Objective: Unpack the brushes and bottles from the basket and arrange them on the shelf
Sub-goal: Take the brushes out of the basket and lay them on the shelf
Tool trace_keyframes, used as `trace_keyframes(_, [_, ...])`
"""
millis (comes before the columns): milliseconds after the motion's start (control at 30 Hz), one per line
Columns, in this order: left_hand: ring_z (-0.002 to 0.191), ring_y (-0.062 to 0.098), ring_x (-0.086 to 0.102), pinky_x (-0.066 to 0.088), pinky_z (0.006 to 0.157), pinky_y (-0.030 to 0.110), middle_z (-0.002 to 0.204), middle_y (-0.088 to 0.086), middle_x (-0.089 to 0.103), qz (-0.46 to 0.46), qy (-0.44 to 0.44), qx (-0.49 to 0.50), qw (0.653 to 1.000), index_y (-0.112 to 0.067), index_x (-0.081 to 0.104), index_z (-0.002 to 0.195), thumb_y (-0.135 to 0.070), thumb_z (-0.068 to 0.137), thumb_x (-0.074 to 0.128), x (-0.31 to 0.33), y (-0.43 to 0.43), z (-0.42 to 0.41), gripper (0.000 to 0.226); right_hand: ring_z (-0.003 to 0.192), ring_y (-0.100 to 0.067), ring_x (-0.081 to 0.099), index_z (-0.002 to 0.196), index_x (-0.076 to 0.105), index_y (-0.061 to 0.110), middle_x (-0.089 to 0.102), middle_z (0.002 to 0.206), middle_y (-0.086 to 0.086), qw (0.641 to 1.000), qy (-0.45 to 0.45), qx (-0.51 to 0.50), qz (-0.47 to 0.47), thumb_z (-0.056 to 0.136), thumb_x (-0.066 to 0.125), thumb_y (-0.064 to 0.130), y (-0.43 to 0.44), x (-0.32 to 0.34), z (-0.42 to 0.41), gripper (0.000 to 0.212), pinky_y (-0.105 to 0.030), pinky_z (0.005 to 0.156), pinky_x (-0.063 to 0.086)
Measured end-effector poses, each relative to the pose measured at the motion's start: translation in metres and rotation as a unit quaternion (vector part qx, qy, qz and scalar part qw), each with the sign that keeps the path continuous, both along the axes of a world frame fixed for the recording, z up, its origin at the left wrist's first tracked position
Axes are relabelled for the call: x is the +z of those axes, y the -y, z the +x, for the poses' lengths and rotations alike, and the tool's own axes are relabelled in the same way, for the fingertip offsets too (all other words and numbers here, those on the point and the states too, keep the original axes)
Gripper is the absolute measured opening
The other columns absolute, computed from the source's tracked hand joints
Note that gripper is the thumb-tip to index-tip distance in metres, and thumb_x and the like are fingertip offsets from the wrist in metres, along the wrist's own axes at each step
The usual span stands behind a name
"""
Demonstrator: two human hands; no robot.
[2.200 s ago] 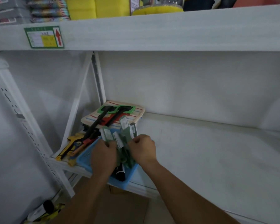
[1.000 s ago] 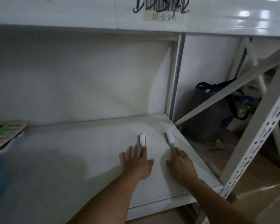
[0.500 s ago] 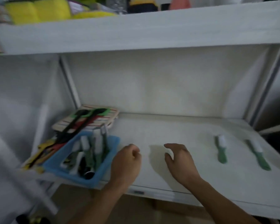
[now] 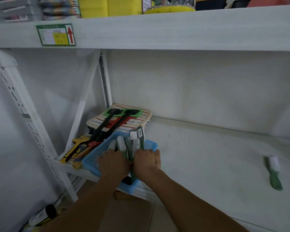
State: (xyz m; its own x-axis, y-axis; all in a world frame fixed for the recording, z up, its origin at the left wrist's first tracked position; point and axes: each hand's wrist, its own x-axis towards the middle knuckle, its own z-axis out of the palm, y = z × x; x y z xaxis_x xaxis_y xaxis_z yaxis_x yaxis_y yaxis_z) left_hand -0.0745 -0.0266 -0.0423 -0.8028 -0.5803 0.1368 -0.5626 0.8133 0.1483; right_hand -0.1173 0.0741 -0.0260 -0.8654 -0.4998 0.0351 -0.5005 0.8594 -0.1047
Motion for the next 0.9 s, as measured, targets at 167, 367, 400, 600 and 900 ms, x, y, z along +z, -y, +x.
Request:
trace_keyframes(167, [0.09,0.028,0.067,0.048,0.082,0.041,0.09,0.006,0.071,0.066,-0.044,0.028,0.996,-0.015,0.069,0.081,-0.042,0.083,0.059,-0.005,0.002,-0.004,0.029,0.098,-0.027,0.06,0.104,0.052,0.014,0.065,0.101,-0.006,0.998,-0.003,-0.054,-0.031,0.081,0.065,0.012,0.019,-0.014,0.002,0.026,-0.044,0.095,0.035])
trace_keyframes(367, [0.059,0.025,0.061,0.048,0.058,0.036,0.064,0.007,0.064,0.252,-0.204,0.084,0.942,-0.014,0.059,0.066,-0.034,0.095,0.045,0.017,0.002,0.002,0.038,0.089,-0.028,0.065,0.101,0.053,0.015,0.069,0.093,-0.007,0.947,0.061,-0.124,-0.289,0.084,0.053,0.009,0.002,-0.004,-0.005,0.018,-0.037,0.082,0.043])
trace_keyframes(400, [0.059,0.027,0.06,0.045,0.056,0.036,0.065,0.009,0.064,0.272,-0.228,0.087,0.931,-0.014,0.058,0.066,-0.032,0.096,0.044,0.023,-0.001,0.001,0.037,0.088,-0.026,0.064,0.1,0.056,0.015,0.068,0.093,-0.006,0.924,0.094,-0.126,-0.349,0.083,0.055,0.008,-0.008,0.003,-0.007,0.018,-0.034,0.078,0.048])
trace_keyframes(600, [0.063,0.032,0.061,0.044,0.056,0.038,0.065,0.011,0.064,0.273,-0.352,-0.048,0.894,-0.012,0.059,0.069,-0.035,0.099,0.044,0.044,-0.088,-0.028,0.041,0.049,-0.018,0.062,0.086,0.067,0.015,0.068,0.07,-0.012,0.742,0.109,-0.182,-0.636,0.085,0.061,0.01,-0.127,0.019,-0.034,0.007,-0.03,0.042,0.05])
trace_keyframes(900, [0.052,0.023,0.046,0.035,0.059,0.034,0.079,0.042,0.054,0.575,-0.08,-0.095,0.809,-0.01,0.047,0.065,-0.009,0.098,0.035,-0.046,-0.311,-0.107,0.035,0.052,-0.02,0.064,0.074,0.068,0.019,0.067,0.065,-0.007,0.744,-0.02,-0.46,-0.485,0.092,0.058,0.021,-0.445,-0.038,-0.054,0.02,-0.025,0.043,0.049])
